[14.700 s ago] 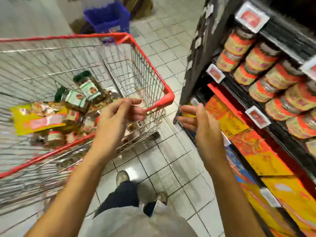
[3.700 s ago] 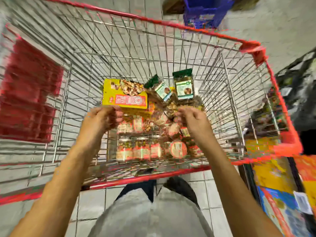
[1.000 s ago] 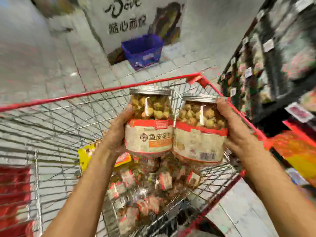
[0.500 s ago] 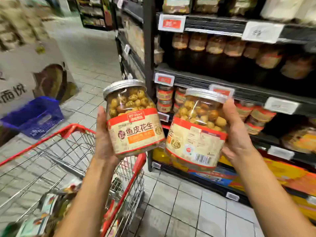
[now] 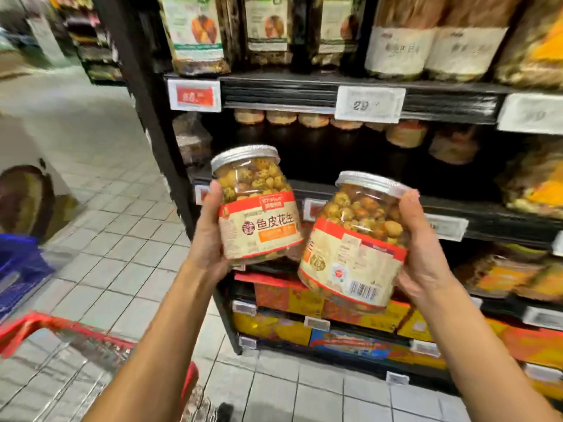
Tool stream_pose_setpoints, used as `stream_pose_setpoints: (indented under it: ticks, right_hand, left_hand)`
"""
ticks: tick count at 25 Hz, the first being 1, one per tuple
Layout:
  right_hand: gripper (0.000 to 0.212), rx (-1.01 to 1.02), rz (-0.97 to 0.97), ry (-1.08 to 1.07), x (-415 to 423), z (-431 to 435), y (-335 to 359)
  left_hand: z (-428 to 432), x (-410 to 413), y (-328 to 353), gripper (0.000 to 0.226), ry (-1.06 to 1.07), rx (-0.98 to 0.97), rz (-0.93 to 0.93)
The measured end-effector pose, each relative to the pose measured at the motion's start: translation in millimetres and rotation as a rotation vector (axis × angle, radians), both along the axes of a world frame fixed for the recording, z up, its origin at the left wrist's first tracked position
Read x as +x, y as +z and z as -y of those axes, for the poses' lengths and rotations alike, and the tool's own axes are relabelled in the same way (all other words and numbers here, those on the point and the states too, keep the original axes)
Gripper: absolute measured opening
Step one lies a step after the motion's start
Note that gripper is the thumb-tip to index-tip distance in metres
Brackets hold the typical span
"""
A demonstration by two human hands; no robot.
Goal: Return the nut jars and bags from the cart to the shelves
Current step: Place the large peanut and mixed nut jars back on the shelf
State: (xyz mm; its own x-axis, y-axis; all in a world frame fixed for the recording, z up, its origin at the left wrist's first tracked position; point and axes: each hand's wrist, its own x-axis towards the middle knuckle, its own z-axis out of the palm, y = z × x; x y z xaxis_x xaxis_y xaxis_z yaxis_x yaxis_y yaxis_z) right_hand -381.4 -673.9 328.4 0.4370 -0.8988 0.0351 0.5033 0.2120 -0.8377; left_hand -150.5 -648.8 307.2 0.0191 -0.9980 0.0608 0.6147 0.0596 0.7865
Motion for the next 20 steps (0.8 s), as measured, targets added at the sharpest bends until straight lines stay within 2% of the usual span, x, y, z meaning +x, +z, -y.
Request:
stream_pose_setpoints:
  ticks: [5,9,12,14,20]
  right_hand:
    - [0.07,-0.023,-0.016,-0.135,16,44,-11]
    - [0.074,0.007,0.0,-0.198,25,79,-20]
    - [0.07,-0.049,0.004,-0.189,29,95,-29]
    - [0.069,-0.085,-0.002,-0.173,31,101,-33]
    - [0.07,-0.164,-0.035,-0.144,32,117,-40]
  left_hand:
    - [76,29,-1,0.078,-0.1,-0.02,0.09]
    - [137,54,-3,0.101,-0.024,-0.089,0.215]
    - [170,65,-7,0.123,0.067,-0.109,0.391]
    - [184,71,-13,0.134,0.123,-0.123,0.44]
    - [196,98,-28,0.111,0.028,-0.182,0.588]
